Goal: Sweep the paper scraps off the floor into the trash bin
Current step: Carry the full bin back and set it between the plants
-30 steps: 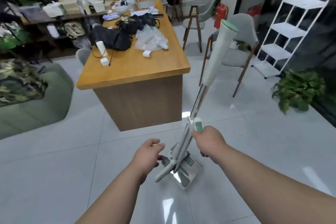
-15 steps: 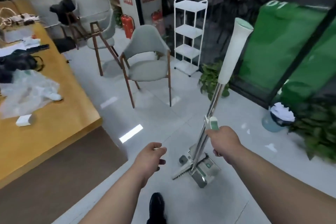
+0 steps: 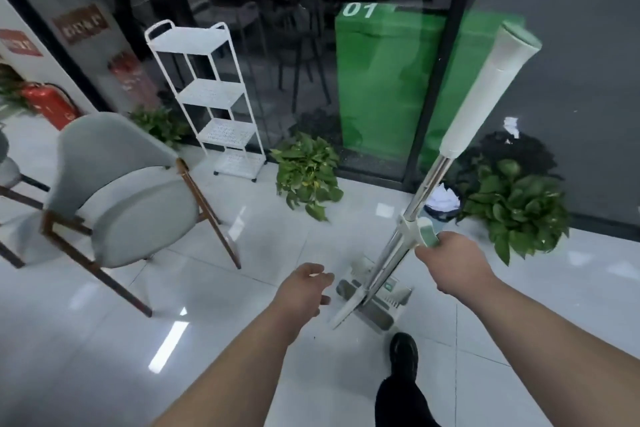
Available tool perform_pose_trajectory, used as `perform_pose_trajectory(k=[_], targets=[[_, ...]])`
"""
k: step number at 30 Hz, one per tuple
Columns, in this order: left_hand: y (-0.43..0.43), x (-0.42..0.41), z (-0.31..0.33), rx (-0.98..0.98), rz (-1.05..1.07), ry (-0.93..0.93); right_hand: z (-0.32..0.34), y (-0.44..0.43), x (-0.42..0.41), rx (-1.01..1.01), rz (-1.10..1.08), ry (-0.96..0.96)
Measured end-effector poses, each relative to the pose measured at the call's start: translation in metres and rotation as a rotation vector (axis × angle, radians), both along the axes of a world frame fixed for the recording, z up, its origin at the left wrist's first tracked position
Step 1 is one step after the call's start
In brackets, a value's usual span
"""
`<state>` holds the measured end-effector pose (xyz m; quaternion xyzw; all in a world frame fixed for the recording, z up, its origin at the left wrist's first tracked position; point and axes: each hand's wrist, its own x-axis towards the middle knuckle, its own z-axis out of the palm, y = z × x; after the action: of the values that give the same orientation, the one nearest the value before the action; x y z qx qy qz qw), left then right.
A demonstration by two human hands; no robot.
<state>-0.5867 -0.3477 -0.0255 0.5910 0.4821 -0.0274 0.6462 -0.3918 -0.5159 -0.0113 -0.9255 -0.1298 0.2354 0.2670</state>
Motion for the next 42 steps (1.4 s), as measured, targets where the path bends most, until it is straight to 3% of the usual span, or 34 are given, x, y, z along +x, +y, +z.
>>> perform_pose_trajectory(k=[10,19,33,42], targets=[[0.065,0.236,0.002,0.042,0.024,0.025,-0.014,0.06,0.227,0.013,0.072,0.085],[0.112,0.363,0.006,0.024,0.04,0.046,-0.022,0.108,0.353,-0.044,0.034,0.131],[0.246,0.512,-0.033,0.044,-0.105,0.062,-0.046,0.22,0.478,-0.025,-0.08,0.166],[0.282,0.557,-0.046,0.012,-0.108,0.115,-0.058,0.258,0.519,-0.128,0.09,0.08]])
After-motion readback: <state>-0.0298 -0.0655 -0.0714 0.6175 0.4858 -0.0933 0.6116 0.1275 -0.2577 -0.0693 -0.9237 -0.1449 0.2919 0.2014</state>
